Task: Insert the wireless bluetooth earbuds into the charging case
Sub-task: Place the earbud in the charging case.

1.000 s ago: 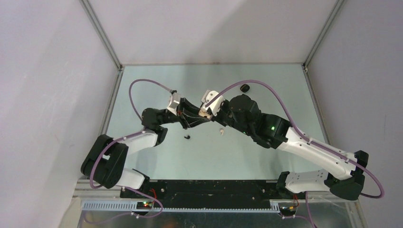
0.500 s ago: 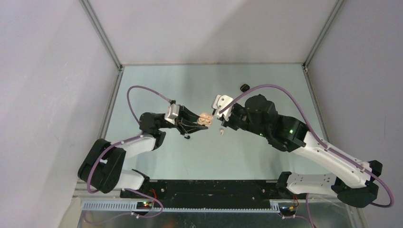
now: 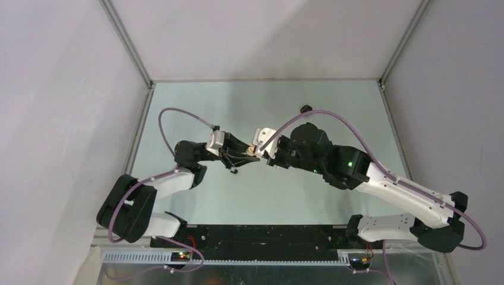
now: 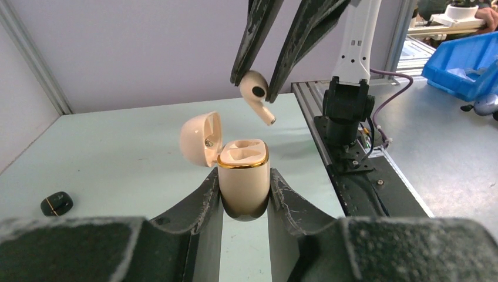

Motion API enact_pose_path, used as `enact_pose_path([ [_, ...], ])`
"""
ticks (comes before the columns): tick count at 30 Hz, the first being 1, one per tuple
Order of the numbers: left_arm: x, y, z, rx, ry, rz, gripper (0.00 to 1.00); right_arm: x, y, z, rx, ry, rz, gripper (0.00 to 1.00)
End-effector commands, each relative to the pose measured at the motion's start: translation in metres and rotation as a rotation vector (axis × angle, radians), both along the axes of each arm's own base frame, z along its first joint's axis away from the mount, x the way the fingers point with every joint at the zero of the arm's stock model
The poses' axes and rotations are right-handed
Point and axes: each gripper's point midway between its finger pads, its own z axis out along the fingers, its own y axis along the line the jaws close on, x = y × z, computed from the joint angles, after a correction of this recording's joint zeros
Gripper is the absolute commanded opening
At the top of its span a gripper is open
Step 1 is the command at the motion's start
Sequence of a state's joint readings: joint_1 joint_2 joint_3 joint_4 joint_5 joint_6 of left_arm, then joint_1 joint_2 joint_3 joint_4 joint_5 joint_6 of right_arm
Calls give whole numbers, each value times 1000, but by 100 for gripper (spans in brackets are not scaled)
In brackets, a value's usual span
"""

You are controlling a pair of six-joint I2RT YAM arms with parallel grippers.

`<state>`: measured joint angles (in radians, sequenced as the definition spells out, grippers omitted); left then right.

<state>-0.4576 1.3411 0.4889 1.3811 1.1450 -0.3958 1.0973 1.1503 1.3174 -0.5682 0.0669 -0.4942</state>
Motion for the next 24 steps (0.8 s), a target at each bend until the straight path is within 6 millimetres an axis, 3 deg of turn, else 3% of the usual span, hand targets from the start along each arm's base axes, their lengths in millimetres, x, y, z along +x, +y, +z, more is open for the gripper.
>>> enact_pose_path([
  [1, 9, -1, 14, -33, 3, 27, 0, 14, 7, 20, 57, -70, -78, 8],
  [6, 9, -1, 13, -31, 15, 23, 0, 24, 11, 17, 58, -115, -139, 7],
  [24, 14, 0, 24, -63, 83, 33, 0, 24, 16, 0, 24, -148, -137, 7],
])
